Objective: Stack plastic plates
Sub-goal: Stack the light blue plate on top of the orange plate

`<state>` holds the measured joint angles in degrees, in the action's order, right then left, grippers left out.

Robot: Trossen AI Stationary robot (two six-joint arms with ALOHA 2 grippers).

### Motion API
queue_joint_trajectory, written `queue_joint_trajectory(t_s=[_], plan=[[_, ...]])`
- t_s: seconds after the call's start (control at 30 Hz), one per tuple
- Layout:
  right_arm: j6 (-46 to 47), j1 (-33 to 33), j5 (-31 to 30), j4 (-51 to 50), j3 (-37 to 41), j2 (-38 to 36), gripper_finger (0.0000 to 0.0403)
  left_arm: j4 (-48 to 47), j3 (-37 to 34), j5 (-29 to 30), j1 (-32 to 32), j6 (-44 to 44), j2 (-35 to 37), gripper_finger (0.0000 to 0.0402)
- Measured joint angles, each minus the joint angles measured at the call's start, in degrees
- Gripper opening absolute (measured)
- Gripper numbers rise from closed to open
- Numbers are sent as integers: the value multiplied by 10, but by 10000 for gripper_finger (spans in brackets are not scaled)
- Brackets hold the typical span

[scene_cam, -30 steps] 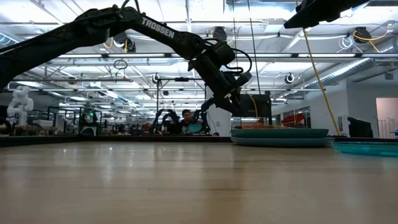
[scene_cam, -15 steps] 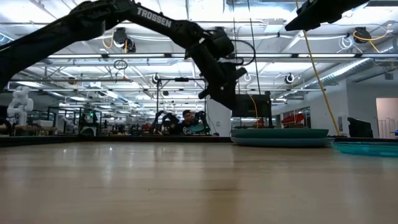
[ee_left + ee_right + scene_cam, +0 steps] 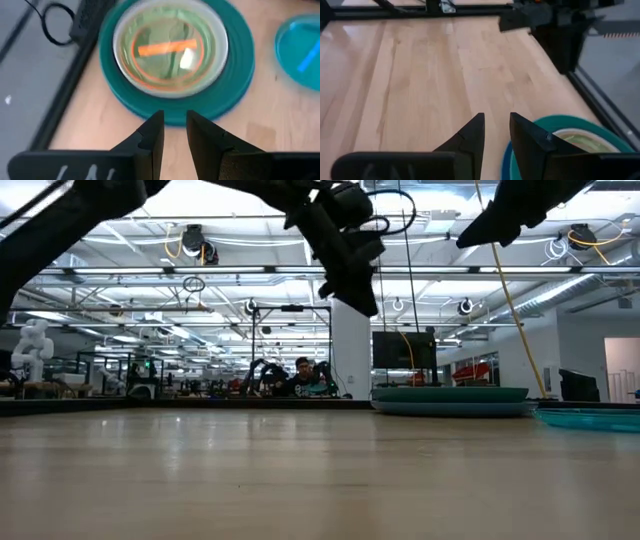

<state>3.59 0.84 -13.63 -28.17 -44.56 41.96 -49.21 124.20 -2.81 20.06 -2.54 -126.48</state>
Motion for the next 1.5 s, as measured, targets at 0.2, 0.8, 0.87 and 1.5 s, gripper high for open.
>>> queue_joint_trajectory(t_s=[0.2, 0.8, 0.87, 1.5], plan=[[29, 0, 1, -8, 0, 26, 84, 155, -240, -34, 1, 29, 112, 88], [271, 0, 47, 25, 0, 190, 84, 487, -671, -47, -20, 2, 436, 88], [291, 0, 93, 5, 0, 210, 84, 494, -701, -46, -21, 2, 455, 88], [481, -13, 181, -428, 0, 254, 84, 600, -758, 0, 15, -45, 540, 88]])
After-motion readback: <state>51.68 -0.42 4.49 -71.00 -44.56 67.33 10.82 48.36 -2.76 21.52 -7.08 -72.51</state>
